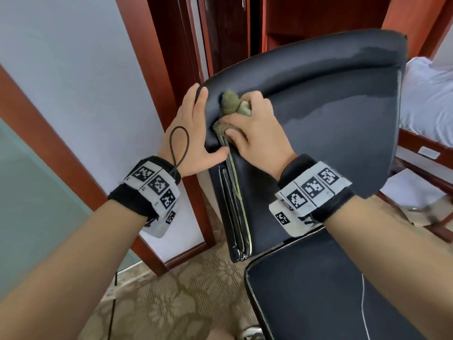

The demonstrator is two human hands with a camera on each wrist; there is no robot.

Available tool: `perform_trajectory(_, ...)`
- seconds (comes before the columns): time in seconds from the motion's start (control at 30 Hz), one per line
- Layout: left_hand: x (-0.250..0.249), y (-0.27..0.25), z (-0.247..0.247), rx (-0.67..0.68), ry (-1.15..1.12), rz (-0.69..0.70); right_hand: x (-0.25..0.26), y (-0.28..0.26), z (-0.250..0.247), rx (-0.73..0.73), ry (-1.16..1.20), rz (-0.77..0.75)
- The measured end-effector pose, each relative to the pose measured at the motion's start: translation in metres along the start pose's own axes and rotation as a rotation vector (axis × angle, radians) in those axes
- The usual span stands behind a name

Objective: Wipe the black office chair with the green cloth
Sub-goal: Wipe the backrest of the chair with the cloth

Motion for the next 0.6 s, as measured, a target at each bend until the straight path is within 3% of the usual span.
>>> perform_trajectory(0.23,-0.009,0.003,-0.002,0.007,-0.029,-0.077,0.009,0.006,-0.002,0.105,-0.090,-0.071)
perform_trajectory(0.47,-0.017,0.012,0.002,-0.054,-0.177,-0.196,-0.040,0.014,-0.011,0.090,-0.204,-0.138)
perform_trajectory(0.6,-0.023,0.023,0.006,-0.033,-0.148,-0.237,-0.065,0.020,-0.020,0.092,-0.231,-0.112)
Point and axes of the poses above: each hand's wrist, its own y-axis towards the middle knuckle, its own z-axis out of the palm, x = y × z, the point moved 9 cm from there along y, towards the middle knuckle, and after that the axes turned 2 degrees about -z, right-handed, at the moved point
